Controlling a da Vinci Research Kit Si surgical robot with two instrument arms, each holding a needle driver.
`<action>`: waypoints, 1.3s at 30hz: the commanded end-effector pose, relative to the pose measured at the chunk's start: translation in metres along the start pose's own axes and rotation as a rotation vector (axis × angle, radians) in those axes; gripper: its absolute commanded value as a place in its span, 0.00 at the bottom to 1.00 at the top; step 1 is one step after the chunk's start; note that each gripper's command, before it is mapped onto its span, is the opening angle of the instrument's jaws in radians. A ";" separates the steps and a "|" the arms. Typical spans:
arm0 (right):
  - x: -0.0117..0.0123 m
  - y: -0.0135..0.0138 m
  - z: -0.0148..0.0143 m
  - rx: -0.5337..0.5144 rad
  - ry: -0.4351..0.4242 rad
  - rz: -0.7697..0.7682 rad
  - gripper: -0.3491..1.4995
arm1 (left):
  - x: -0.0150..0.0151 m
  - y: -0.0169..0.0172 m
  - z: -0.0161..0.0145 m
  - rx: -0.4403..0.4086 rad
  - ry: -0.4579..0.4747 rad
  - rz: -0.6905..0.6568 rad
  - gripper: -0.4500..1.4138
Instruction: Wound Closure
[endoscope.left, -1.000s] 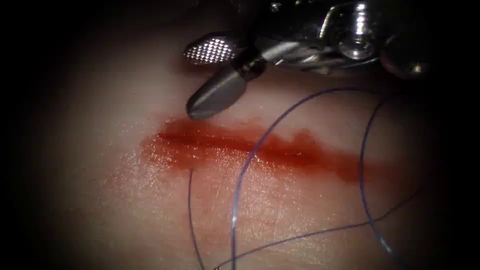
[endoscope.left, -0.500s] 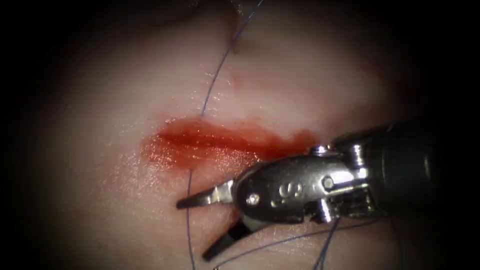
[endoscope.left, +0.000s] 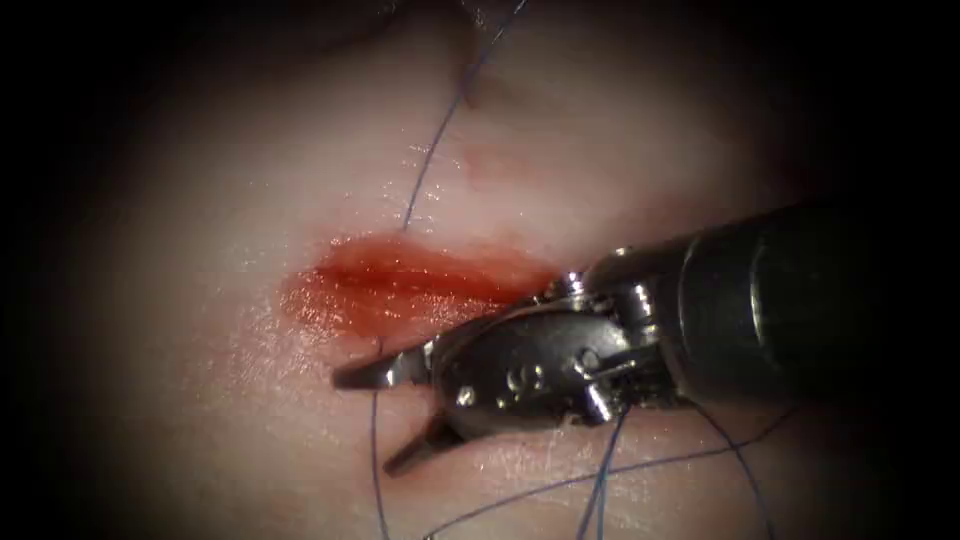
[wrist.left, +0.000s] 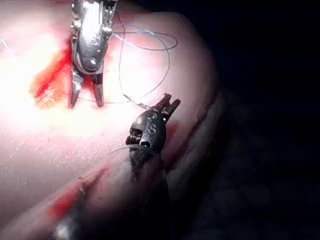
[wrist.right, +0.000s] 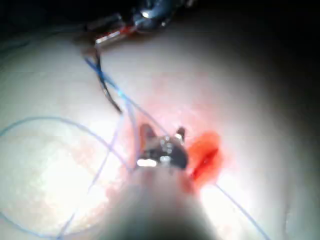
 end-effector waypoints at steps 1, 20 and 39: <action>-0.0005 -0.0006 0.0016 0.008 -0.001 -0.003 0.64 | -0.0006 0.0005 0.0009 -0.005 0.001 -0.010 0.00; 0.0017 0.0001 -0.0030 -0.080 0.044 0.100 0.00 | -0.0007 0.0005 0.0008 -0.005 0.001 -0.009 0.00; 0.0094 -0.0039 -0.0027 -0.130 0.137 0.104 0.00 | -0.0008 0.0005 0.0009 -0.003 0.001 -0.009 0.00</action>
